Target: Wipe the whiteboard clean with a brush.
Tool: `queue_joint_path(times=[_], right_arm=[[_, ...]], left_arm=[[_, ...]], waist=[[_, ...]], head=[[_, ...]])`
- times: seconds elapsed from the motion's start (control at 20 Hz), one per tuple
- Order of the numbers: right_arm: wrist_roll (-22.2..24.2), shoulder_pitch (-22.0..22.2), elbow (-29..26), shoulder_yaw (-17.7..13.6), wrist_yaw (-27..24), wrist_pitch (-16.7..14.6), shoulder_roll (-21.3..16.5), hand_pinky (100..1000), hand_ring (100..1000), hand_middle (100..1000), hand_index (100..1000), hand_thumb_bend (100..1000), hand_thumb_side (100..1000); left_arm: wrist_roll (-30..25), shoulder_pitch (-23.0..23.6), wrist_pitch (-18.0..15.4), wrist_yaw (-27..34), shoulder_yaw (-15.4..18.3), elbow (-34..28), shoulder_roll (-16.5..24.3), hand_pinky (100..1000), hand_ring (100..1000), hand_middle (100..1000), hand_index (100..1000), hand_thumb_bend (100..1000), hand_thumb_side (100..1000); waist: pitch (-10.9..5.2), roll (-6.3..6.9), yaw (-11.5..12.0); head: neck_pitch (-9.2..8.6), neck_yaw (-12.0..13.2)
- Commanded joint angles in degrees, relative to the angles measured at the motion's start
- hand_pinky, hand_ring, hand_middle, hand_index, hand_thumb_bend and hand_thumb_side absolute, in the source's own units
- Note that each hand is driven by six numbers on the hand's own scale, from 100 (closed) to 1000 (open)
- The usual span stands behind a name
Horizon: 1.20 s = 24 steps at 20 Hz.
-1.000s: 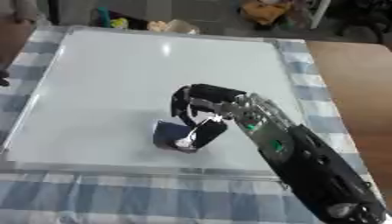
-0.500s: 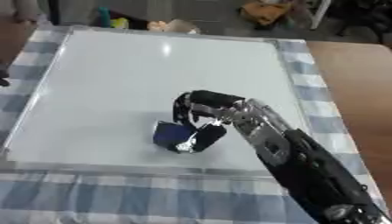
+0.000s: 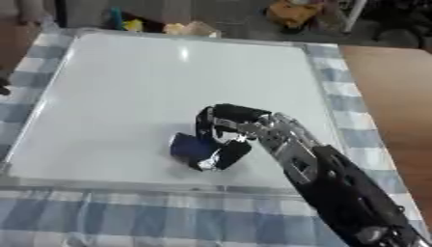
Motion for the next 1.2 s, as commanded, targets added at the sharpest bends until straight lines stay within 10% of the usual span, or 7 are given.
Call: queue_joint_path(times=[0.05,1.2], right_arm=[[0.0,-0.5,0.3,-0.5,0.7,-0.4,-0.4,532,608,619,262,373,473],[-1.5,-0.5,-1.5,-1.2,0.3,-0.2,-0.9,535,624,643,282,416,521]], left_arm=[[-0.1,-1.0,-0.1,0.4,0.2,-0.8,0.8,556,573,621,729,676,969],[-0.1,-0.9,0.0,0.5,0.2,-0.8,0.8,557,573,621,729,677,969]], waist=[[-0.57,0.36,0.0],[-0.79,0.11,-0.2]], head=[[0.34,-0.1],[0.34,-0.2]])
